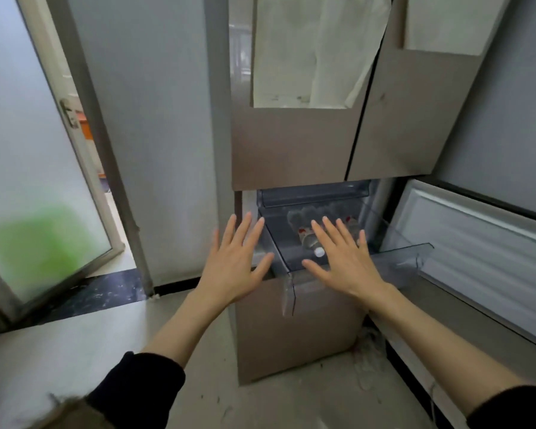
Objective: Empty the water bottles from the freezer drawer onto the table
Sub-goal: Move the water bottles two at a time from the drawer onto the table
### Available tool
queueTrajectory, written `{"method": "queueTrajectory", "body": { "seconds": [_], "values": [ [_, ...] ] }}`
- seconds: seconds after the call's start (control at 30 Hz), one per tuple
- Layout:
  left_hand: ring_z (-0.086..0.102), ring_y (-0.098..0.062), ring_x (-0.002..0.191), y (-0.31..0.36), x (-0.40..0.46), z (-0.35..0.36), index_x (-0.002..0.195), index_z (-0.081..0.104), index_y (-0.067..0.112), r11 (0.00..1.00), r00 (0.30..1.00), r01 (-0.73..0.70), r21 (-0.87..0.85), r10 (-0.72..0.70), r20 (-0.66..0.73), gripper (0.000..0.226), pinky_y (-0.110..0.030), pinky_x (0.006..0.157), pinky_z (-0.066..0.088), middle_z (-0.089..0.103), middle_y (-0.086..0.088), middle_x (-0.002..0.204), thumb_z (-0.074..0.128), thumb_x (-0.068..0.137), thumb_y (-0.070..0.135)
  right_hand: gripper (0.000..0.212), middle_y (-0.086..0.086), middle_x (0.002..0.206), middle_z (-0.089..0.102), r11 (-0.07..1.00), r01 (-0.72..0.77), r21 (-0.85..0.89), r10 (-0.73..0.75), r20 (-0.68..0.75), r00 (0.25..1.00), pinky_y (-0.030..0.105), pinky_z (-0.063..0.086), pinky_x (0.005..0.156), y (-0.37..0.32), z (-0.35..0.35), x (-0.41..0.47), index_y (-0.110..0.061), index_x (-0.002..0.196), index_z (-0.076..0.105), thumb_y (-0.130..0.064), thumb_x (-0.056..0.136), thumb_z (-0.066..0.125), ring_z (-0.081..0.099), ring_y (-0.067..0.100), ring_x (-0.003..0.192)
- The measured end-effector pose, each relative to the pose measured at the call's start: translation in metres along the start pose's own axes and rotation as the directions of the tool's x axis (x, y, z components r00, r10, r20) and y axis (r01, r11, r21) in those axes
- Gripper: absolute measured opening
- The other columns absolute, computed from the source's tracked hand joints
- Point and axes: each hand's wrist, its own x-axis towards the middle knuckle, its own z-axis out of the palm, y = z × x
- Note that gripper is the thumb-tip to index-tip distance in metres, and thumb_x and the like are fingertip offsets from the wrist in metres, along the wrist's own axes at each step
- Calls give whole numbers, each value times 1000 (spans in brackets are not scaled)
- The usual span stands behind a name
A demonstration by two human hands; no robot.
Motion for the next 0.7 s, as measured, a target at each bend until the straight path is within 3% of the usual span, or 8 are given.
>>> {"method": "queueTrajectory", "body": {
  "seconds": [0.3, 0.53, 0.6, 0.7],
  "values": [
    [-12, -19, 144, 49, 122, 83, 147, 1, 27, 985, 962, -131, -110, 153, 226, 68, -46, 118, -4, -5, 3, 157, 26, 91, 57, 74, -1, 158, -8, 985, -170, -5, 170, 104, 980, 52, -5, 115, 96, 34, 68, -26, 148, -2, -56, 92, 34, -10, 21, 145],
    [-4, -23, 145, 76, 190, 151, 147, 6, 20, 987, 929, -46, -154, 99, 356, 64, -46, 118, 4, 2, -1, 158, 33, 94, 46, 68, -1, 158, 9, 985, -169, 48, 155, 212, 965, 56, 0, 114, 168, 74, 136, -22, 148, 10, -52, 93, 37, 4, 20, 146],
    [2, -26, 144, 81, 210, 173, 146, 12, 18, 984, 926, 33, -174, 36, 377, 62, -46, 118, 9, 10, -3, 157, 37, 94, 41, 66, 1, 156, 18, 984, -162, 77, 136, 268, 954, 56, 10, 113, 188, 89, 157, -20, 147, 17, -49, 92, 40, 15, 21, 144],
    [19, -29, 140, 91, 236, 208, 145, 18, 16, 953, 900, 186, -237, -69, 431, 61, -45, 114, 23, 21, -10, 153, 45, 92, 32, 57, 12, 143, 39, 963, -213, 167, 132, 398, 908, 45, 39, 102, 214, 110, 187, -14, 140, 29, -41, 93, 44, 41, 30, 128]
  ]
}}
